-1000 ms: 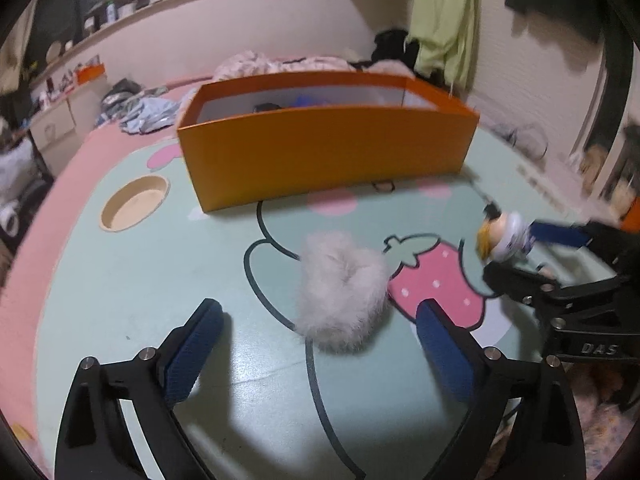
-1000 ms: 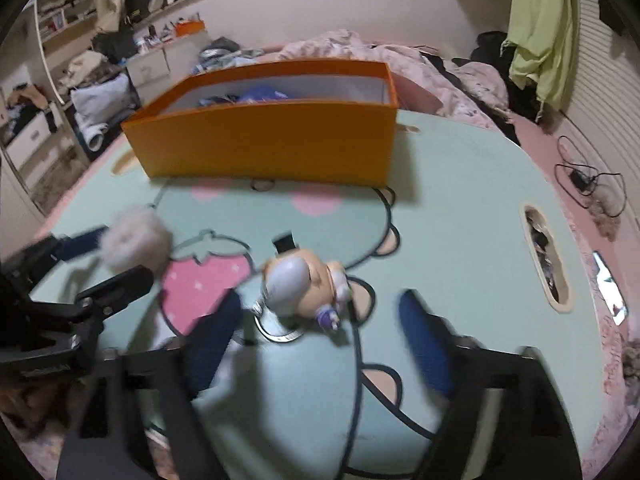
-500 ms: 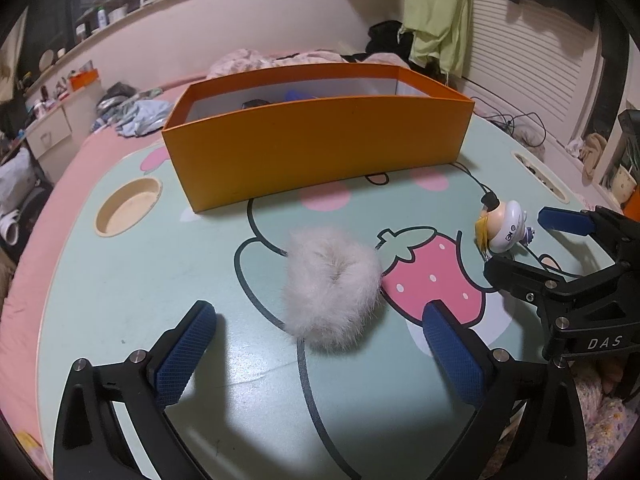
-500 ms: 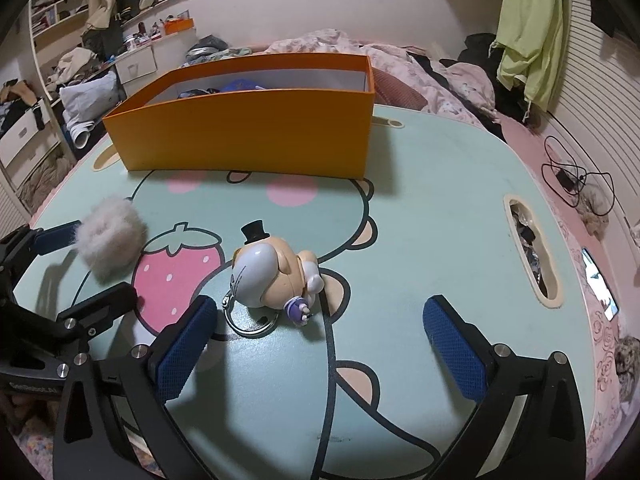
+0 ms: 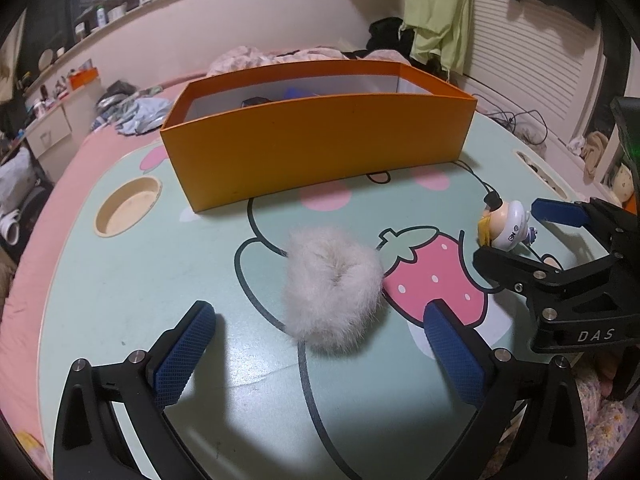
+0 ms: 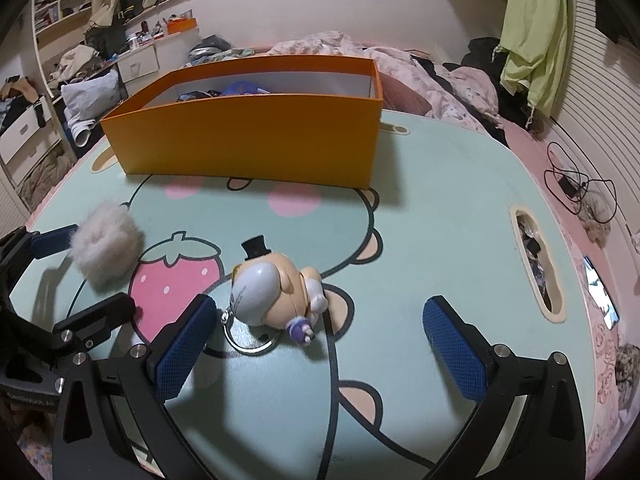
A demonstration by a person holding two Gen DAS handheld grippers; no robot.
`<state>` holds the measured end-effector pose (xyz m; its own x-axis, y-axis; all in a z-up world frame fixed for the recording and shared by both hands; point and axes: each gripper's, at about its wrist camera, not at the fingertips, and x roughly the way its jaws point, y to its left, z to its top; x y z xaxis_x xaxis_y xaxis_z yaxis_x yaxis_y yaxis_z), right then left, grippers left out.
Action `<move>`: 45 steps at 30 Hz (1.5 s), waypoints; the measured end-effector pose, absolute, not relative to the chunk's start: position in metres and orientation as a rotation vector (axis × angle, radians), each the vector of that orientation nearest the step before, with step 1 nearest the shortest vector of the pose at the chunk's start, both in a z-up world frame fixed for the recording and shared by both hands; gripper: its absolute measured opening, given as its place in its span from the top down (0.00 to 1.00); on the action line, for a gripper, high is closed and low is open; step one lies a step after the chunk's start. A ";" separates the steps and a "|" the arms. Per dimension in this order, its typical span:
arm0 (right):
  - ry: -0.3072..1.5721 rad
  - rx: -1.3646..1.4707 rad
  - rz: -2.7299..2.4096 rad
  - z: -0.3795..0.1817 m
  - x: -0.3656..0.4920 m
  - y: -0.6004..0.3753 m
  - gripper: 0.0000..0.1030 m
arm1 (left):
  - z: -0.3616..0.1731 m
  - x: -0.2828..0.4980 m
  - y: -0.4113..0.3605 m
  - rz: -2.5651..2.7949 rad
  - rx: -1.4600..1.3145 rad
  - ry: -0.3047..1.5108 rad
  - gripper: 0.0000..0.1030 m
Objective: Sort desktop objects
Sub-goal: 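Carry the fluffy ball with the left gripper toward the box while the right carries the keychain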
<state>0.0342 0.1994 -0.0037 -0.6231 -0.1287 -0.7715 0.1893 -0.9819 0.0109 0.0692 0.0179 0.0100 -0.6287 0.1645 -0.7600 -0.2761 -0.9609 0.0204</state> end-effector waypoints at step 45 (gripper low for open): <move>0.120 0.811 -2.663 0.094 0.021 0.172 0.59 | 0.122 0.040 -0.003 2.784 -0.724 -0.024 0.72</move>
<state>0.0206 0.1725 0.0943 -0.7736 -0.3078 -0.5540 0.3563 -0.9341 0.0215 0.0404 -0.0032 0.1222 -0.8406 0.2572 -0.4768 -0.2491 -0.9650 -0.0816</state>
